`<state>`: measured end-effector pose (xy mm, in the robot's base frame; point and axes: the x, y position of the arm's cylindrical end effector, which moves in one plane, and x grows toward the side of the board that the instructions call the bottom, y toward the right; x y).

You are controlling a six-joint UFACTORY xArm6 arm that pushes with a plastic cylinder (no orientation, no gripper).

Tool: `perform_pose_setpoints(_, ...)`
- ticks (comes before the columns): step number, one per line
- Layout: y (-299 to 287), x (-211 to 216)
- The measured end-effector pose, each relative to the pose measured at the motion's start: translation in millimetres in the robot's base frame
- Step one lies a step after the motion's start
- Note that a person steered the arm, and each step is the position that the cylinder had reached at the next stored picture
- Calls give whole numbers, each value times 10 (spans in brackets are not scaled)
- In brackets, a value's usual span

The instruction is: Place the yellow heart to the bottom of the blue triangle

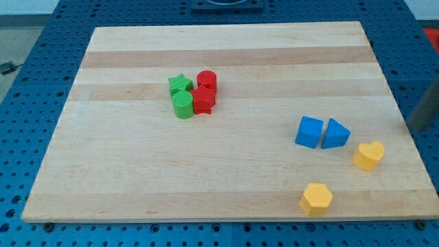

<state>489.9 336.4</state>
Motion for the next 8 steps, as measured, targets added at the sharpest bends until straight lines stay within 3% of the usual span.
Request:
perform_pose_setpoints(1, -1, 350)
perform_pose_setpoints(4, -1523, 411)
perform_pose_setpoints(5, -1411, 503)
perform_pose_setpoints(6, -850, 673)
perform_pose_setpoints(7, -809, 1166)
perform_pose_setpoints(8, -919, 1287)
